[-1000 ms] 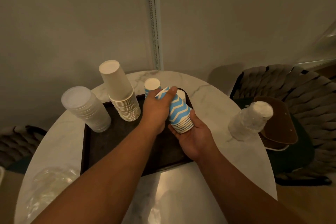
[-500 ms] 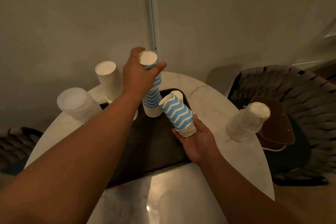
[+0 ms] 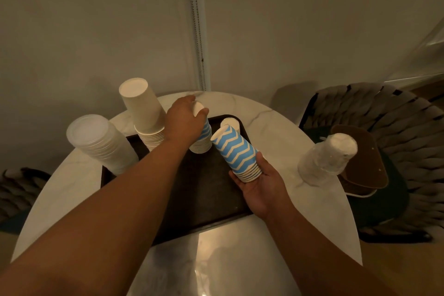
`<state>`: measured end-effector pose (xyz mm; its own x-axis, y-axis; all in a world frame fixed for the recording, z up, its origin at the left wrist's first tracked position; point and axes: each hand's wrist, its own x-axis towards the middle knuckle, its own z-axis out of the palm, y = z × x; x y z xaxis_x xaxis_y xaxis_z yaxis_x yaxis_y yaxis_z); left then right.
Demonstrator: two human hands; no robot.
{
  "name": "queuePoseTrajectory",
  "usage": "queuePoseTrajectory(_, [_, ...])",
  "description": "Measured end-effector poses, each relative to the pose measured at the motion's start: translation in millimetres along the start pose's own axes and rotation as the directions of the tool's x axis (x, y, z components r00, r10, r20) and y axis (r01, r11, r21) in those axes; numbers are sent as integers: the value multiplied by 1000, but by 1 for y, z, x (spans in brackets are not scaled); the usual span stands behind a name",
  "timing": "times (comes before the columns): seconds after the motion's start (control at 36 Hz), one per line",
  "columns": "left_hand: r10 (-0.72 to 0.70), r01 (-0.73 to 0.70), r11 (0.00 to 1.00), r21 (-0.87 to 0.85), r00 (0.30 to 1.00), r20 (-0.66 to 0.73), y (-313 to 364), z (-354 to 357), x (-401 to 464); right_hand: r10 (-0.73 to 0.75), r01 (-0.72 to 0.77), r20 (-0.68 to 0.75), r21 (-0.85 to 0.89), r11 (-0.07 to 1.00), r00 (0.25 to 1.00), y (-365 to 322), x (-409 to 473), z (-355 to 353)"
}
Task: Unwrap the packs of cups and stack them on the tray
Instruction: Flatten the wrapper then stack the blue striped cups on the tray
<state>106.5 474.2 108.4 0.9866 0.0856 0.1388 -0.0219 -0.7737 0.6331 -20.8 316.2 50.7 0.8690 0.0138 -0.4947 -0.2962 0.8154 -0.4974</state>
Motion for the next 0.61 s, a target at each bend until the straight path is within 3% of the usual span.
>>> queuePoseTrajectory(0.28, [-6, 6, 1000, 14, 998, 58, 5, -6, -4, 6, -6, 4, -8, 1000, 1000, 3, -2, 4])
queuePoseTrajectory(0.42, [62, -98, 961, -260, 988, -143, 24, -17, -40, -16, 16, 25, -13, 1000, 1000, 2, -3, 11])
queuePoseTrajectory(0.56, [-144, 214, 857, -468, 973, 180, 35, -5, -71, -22, 22, 93, 2, 1000, 995, 4, -5, 22])
queuePoseTrajectory(0.61, [-194, 261, 810, -525, 964, 180, 28, 0, -72, -38, 39, 107, -11, 999, 994, 6, -6, 24])
